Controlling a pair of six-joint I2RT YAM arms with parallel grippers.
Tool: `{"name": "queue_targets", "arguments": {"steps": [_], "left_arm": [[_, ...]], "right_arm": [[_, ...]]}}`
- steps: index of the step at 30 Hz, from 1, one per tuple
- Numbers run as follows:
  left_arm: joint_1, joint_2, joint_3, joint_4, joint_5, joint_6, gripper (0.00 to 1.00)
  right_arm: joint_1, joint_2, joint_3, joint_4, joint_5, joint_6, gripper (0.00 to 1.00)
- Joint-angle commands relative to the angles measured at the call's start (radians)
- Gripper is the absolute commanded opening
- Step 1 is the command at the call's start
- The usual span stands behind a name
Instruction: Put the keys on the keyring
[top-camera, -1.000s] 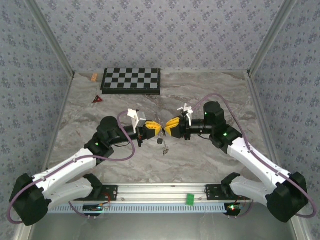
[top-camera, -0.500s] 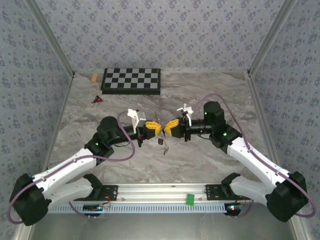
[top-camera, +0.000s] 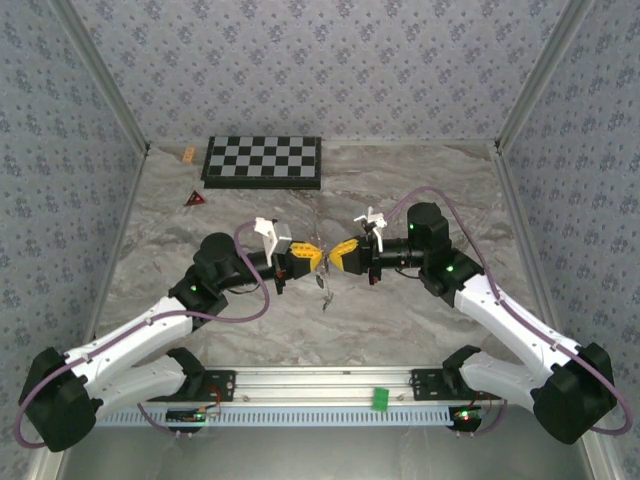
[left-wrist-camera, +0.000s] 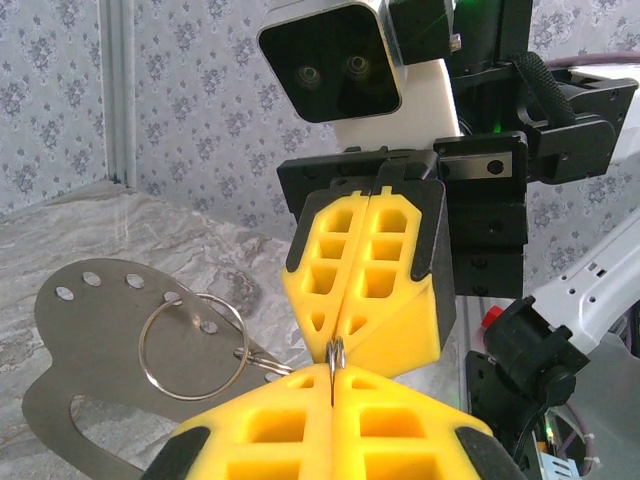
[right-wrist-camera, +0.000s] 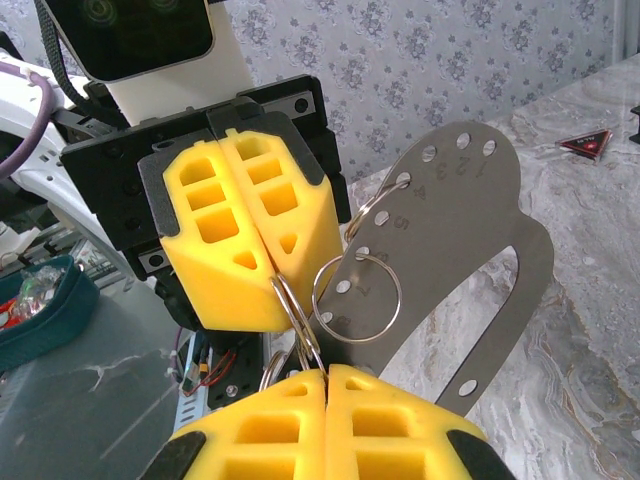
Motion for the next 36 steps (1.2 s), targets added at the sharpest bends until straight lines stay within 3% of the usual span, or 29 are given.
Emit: {"name": "queue_targets", "arguments": {"steps": [1,15,17,28,36], "left_arm": [[-0.007,-0.03,0.01,0.081,0.015,-0.024,0.0],[-0.016,-0.001,0.002,0.138,0.034,-0.058,0.0],[-0.016,0.001,-0.002,0.143,0.029,-0.059,0.0],[-0.015,-0.013,-0.007,0.135,0.014,-0.056,0.0],[-0.016,-0.012,-0.007,0.137,0.01,-0.062,0.0]], "right_arm": [[-0.004,0.008,0.021,-0.012,-0.027,-0.021,0.0],[0.011,0.043,0.039,-0.03,-0.028,-0.031,0.0],[0.012,0.038,0.037,-0.033,-0.015,-0.031,0.08],[-0.012,-0.076,-0.057,0.077,0.082,0.024,0.33],[-0.01,-0.051,-0.037,0.2,0.017,0.098,0.35]]}}
